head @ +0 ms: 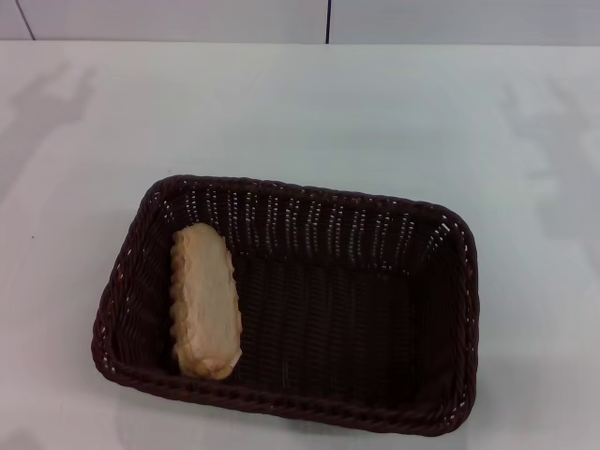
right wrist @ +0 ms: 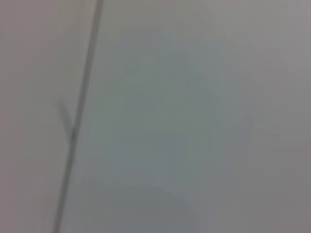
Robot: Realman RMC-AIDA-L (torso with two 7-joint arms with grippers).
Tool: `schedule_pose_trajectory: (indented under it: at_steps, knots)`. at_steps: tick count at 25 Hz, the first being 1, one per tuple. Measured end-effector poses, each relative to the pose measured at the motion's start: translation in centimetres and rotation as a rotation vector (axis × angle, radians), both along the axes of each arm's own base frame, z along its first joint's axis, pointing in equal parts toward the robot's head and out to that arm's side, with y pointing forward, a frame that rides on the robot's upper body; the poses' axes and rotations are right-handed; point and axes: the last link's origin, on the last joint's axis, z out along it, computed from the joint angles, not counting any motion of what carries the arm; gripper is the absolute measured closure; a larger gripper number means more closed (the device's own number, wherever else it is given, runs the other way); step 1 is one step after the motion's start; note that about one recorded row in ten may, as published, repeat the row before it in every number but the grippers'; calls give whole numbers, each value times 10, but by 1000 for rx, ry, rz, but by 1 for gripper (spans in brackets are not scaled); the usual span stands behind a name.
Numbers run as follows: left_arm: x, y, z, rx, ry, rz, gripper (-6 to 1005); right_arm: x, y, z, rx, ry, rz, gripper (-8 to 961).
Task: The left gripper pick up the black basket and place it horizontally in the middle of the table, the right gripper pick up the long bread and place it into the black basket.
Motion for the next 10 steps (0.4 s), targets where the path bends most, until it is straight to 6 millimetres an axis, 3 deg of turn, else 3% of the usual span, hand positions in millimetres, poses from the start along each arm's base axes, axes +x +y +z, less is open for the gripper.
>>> schedule_pose_trajectory:
  at_steps: [6,10]
  knots:
    - [-12,0,-15,3,10,23,570,33,-16,-1,129,44,7,339]
    - [-27,-1,-25,41,12,51,570,72,-25,1,226,124,-63,339]
